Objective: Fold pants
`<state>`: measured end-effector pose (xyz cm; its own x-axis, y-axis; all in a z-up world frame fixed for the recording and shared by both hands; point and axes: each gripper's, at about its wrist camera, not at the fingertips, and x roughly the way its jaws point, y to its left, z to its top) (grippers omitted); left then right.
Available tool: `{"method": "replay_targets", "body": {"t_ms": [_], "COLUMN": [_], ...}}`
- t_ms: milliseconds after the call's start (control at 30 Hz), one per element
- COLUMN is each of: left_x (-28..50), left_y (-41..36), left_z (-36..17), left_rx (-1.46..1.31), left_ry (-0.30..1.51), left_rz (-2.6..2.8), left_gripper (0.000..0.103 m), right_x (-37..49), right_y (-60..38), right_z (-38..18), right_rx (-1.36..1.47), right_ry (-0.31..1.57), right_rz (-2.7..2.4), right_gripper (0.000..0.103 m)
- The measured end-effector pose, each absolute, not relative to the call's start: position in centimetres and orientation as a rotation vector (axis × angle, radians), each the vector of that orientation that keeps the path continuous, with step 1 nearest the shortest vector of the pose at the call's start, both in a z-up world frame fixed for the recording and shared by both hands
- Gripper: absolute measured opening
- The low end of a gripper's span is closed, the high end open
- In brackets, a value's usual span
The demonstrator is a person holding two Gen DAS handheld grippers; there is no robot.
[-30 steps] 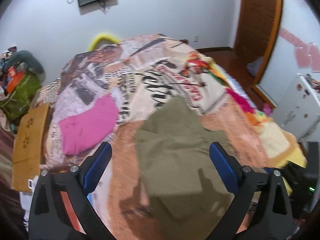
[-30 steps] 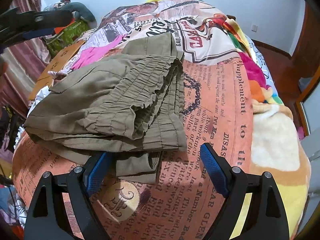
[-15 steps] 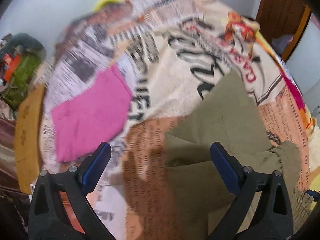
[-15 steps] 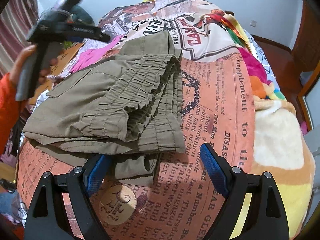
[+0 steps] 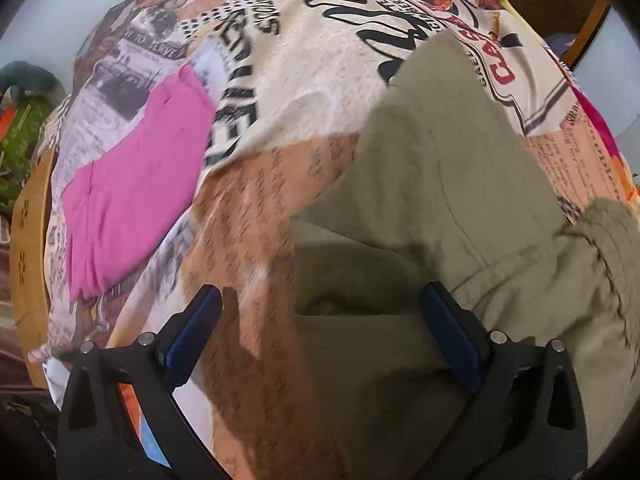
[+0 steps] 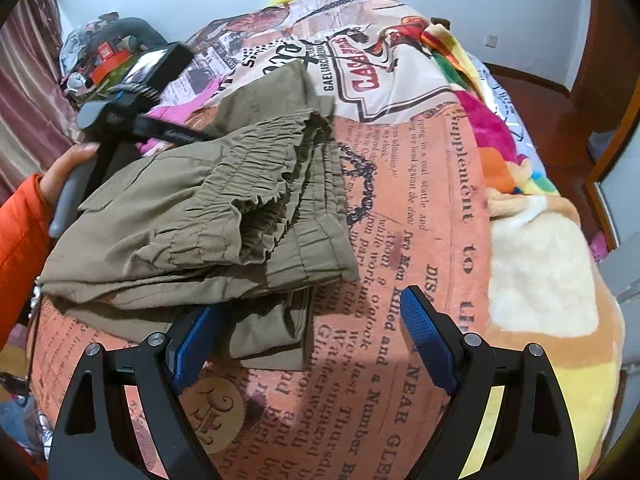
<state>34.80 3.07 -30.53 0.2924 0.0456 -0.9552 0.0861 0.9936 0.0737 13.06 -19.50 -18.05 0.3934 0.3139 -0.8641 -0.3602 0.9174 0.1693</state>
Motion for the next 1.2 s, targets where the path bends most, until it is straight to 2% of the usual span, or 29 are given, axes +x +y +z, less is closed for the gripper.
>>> {"method": "replay_targets", "body": {"t_ms": [333, 700, 1000, 1100, 1167, 1200], "left_x": [27.1, 18.9, 16.8, 16.8, 16.9, 16.9], "left_y": [5.6, 7.9, 9.5, 9.9, 9.7, 9.7], "left_z": [-27.6, -26.7, -24.5, -23.9, -24.6, -24.9], "left_rx": [0.145, -0.092, -0.075, -0.094, -0.093, -0.082], "left_ry": [1.203, 1.202, 1.141, 1.122, 1.137, 1.147], "left_rz": [0.04, 0.012, 0.1, 0.098, 0.089, 0.093], "left_gripper": [0.102, 0.103, 0.103, 0.103, 0.103, 0.103], "right_x": [12.2, 11.3, 12.7, 12.8, 13.3, 13.5], "right_y": [-22.7, -23.1, -19.7, -18.6, -18.0, -17.9], "right_z": [-16.6, -13.0, -14.7, -15.3, -16.1, -16.4], "right_rx": [-0.001, 0.001, 0.025, 0.009, 0.002, 0.004], "right_ry": [1.051, 0.934, 0.959, 0.967, 0.992, 1.004], "right_rz": [0.345, 0.355, 0.47, 0.504, 0.517, 0.524], "right_gripper": [0.086, 0.086, 0.085, 0.075, 0.06, 0.056]}}
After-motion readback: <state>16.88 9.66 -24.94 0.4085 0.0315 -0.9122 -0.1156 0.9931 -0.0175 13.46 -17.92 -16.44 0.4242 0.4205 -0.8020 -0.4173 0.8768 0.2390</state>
